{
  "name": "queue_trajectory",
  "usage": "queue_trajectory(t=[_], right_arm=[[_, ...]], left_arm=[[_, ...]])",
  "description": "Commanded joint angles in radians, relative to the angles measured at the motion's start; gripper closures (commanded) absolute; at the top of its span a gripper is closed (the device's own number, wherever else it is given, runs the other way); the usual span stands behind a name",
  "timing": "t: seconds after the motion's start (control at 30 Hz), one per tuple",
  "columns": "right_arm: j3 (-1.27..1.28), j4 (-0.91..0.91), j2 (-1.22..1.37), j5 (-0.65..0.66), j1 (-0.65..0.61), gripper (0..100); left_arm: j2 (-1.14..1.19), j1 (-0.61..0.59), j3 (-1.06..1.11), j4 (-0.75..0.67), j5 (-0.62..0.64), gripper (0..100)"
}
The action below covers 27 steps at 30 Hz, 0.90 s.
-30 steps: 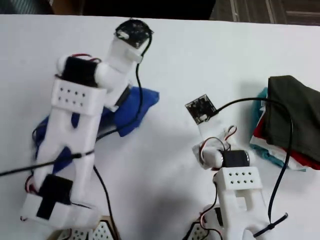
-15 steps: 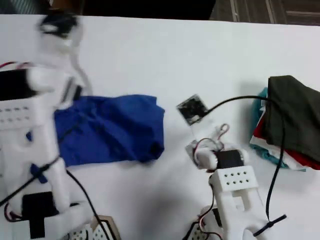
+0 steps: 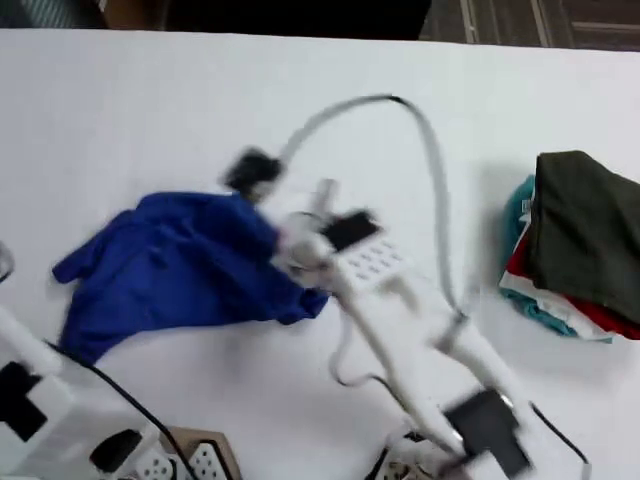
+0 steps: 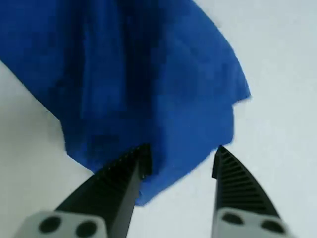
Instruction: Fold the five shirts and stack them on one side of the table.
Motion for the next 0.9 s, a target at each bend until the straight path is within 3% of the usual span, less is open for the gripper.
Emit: queue_trajectory(t=[0.0, 0.23, 0.5, 0.57, 0.67, 0.87], right_arm=[[-0.348, 0.073, 0.220, -0.002, -0.124, 79.0], [-0.841, 0.156, 0.684, -0.002, -0.183, 79.0], [-1.261, 0.286, 1.092, 0.015, -0.160, 79.6], [-1.344, 0.386, 1.147, 0.066, -0.127, 84.1], [-1.452, 0.518, 1.191, 0.106, -0.035, 98.7], [-1.585, 0.593, 1.184, 0.110, 0.223, 97.8]], left_arm=[[0.026, -0.140, -0.002, -0.035, -0.005, 78], [0.107, -0.296, -0.008, -0.035, -0.008, 78], [0.120, -0.328, -0.010, -0.031, -0.054, 78], [0.118, -0.328, -0.010, -0.031, -0.054, 78], [0.118, -0.319, -0.010, -0.031, -0.052, 78], [0.123, -0.249, -0.004, -0.032, -0.049, 78]])
